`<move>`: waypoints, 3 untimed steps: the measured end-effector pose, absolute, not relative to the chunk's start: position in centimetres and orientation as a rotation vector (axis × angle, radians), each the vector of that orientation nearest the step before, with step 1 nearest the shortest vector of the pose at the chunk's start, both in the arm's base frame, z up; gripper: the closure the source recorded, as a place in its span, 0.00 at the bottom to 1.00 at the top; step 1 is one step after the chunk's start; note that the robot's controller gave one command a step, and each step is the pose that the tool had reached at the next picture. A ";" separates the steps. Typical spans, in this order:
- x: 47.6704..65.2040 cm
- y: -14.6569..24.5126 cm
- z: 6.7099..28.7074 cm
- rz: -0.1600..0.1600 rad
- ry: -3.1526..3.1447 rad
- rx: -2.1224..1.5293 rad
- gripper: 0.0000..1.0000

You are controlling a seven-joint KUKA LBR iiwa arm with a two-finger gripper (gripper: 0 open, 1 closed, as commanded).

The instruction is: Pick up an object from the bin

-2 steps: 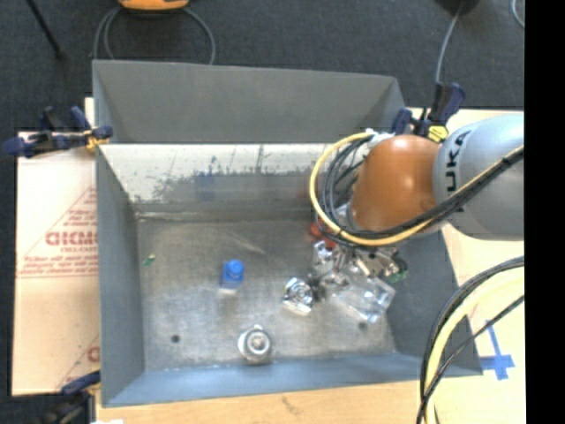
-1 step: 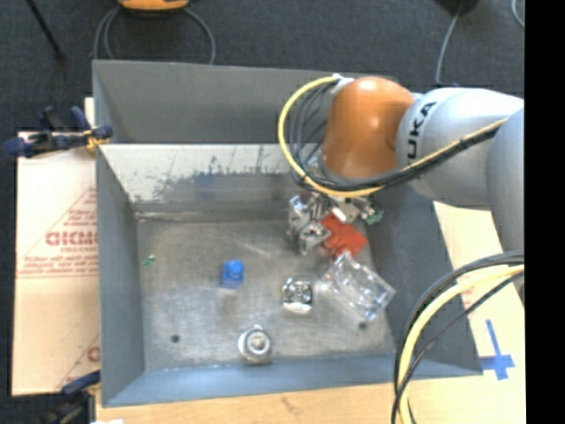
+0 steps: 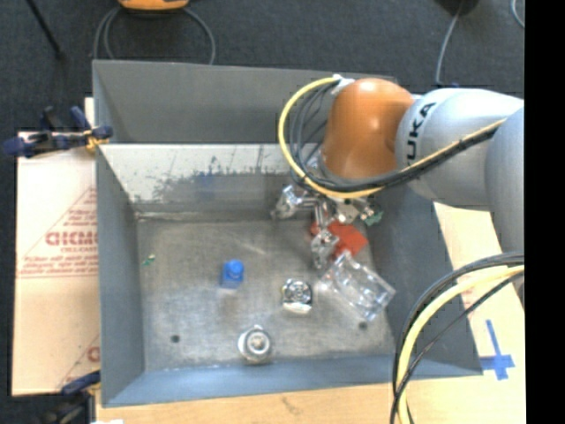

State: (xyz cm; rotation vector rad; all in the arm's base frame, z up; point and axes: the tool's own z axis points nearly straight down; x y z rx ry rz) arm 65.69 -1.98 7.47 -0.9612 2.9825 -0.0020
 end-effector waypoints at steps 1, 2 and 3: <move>63.2 -7.3 8.1 -0.003 2.631 -1.716 0.00; 65.7 -10.7 10.4 -0.009 2.298 -2.135 0.00; 64.4 -1.8 12.7 0.000 2.178 -2.256 0.00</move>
Offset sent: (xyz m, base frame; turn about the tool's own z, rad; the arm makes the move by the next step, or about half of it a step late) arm -0.0258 -0.0504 0.0053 -0.5373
